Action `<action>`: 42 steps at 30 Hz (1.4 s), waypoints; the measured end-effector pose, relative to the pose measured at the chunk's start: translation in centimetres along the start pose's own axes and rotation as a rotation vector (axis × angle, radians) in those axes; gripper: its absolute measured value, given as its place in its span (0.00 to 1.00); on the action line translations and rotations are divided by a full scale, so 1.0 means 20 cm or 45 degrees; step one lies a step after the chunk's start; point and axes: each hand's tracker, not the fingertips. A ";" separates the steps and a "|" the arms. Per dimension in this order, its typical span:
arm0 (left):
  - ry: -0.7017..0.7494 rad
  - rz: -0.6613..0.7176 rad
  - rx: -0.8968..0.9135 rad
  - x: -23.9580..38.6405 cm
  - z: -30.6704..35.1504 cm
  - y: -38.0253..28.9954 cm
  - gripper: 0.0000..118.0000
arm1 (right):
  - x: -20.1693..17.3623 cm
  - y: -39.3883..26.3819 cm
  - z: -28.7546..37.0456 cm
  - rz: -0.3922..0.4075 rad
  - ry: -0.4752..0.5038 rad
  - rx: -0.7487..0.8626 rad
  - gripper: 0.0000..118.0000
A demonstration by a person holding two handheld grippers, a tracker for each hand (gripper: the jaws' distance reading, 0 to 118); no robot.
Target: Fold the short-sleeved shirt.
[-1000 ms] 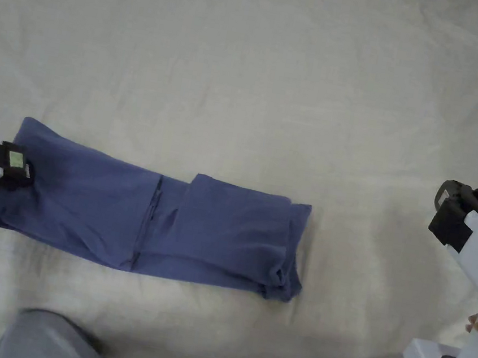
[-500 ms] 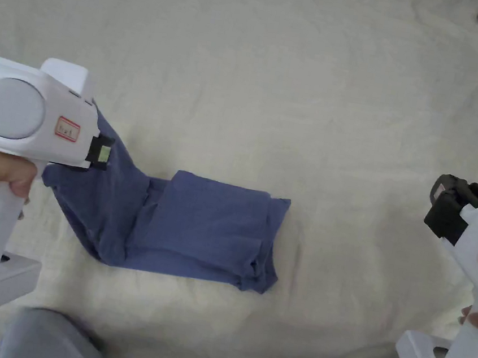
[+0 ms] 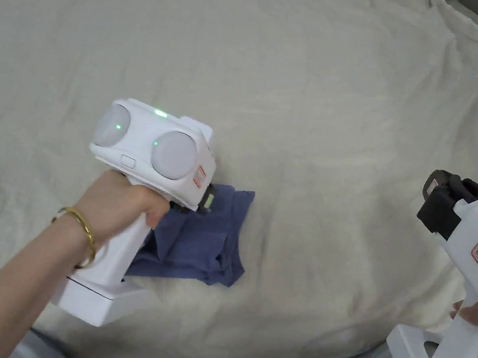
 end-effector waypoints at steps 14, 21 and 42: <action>-0.478 0.352 0.026 -0.04 -0.04 0.09 0.83 | 0.10 -0.01 0.02 -0.022 -0.072 -0.009 0.00; -0.274 0.555 0.352 -0.30 0.13 0.05 0.40 | 0.03 0.01 0.02 -0.003 -0.036 0.004 0.00; 0.070 0.175 0.469 0.29 -0.25 -0.56 0.00 | -0.01 0.00 0.04 0.043 -0.023 -0.021 0.00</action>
